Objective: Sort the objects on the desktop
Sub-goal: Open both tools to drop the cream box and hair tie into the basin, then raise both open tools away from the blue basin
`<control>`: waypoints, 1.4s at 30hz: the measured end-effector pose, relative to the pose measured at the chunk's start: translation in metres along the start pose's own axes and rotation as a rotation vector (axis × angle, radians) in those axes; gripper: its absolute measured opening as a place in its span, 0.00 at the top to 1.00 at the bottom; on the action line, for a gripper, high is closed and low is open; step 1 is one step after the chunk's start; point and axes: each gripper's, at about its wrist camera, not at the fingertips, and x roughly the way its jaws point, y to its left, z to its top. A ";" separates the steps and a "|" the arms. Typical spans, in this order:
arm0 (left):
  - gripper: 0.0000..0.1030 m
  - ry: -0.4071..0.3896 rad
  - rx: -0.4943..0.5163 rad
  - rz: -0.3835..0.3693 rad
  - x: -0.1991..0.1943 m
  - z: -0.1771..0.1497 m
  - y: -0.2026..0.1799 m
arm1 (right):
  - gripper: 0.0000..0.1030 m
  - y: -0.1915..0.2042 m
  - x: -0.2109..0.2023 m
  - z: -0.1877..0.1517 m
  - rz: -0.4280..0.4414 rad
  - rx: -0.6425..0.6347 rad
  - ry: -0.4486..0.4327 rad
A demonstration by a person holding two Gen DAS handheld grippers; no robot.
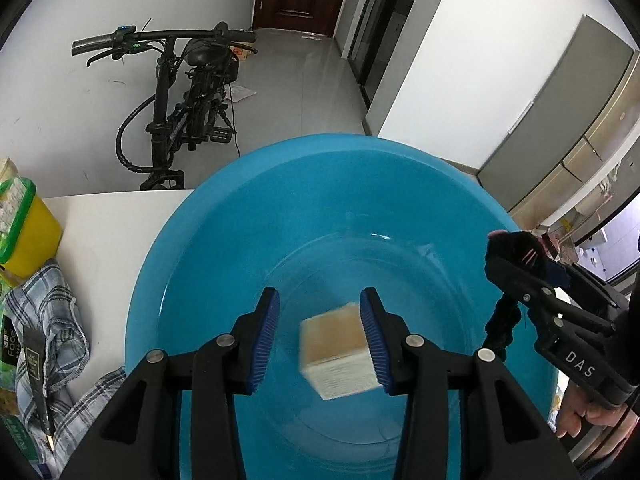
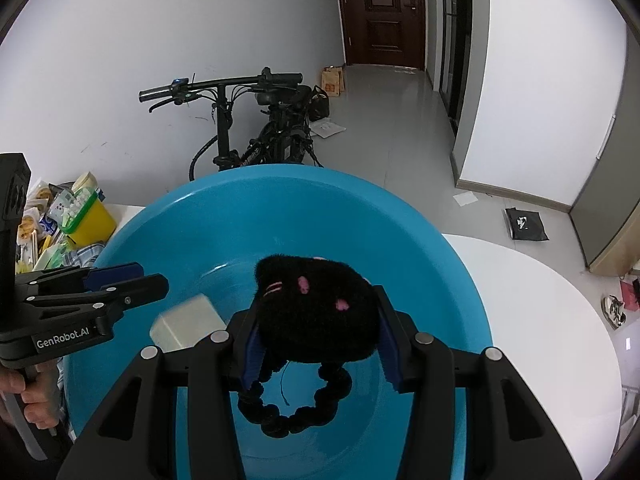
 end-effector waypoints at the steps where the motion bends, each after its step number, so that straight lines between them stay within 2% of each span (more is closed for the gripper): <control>1: 0.57 -0.001 0.003 0.000 -0.001 0.001 -0.001 | 0.55 0.000 -0.001 0.000 0.001 -0.003 -0.004; 14: 0.57 -0.017 0.008 0.017 -0.004 0.003 -0.002 | 0.55 0.006 -0.001 0.004 0.001 -0.003 -0.004; 15: 0.57 -0.019 0.008 0.022 -0.004 0.003 -0.002 | 0.51 0.005 -0.001 0.004 0.002 0.000 -0.002; 16: 0.52 -0.022 0.009 0.028 -0.004 0.004 -0.001 | 0.45 0.004 0.000 0.004 0.003 0.006 0.002; 17: 0.39 -0.028 0.011 0.036 -0.005 0.004 -0.002 | 0.43 0.005 0.000 0.004 -0.012 0.004 0.000; 19: 0.25 -0.056 0.019 0.051 -0.009 0.005 -0.002 | 0.37 0.007 -0.003 0.005 -0.051 -0.008 -0.016; 21: 0.24 -0.076 0.031 0.071 -0.013 0.005 -0.004 | 0.32 0.007 -0.008 0.006 -0.058 -0.015 -0.037; 23: 0.21 -0.082 0.040 0.082 -0.015 0.004 -0.005 | 0.32 0.007 -0.011 0.006 -0.051 -0.010 -0.044; 30: 0.21 -0.097 0.038 0.088 -0.019 0.005 -0.006 | 0.32 0.004 -0.013 0.007 -0.060 -0.002 -0.051; 32: 0.19 -0.110 0.042 0.124 -0.020 0.005 -0.007 | 0.32 0.003 -0.014 0.008 -0.062 0.000 -0.055; 34: 0.19 -0.145 0.060 0.173 -0.025 0.005 -0.009 | 0.32 0.003 -0.015 0.009 -0.068 0.002 -0.064; 38: 0.19 -0.210 0.038 0.101 -0.041 0.006 -0.008 | 0.32 0.002 -0.026 0.009 -0.084 0.006 -0.110; 41: 0.17 -0.312 0.056 0.112 -0.059 0.005 -0.012 | 0.30 0.001 -0.043 0.010 -0.080 0.021 -0.210; 42: 0.16 -0.366 0.077 0.132 -0.067 0.003 -0.016 | 0.24 0.002 -0.051 0.010 -0.078 0.024 -0.254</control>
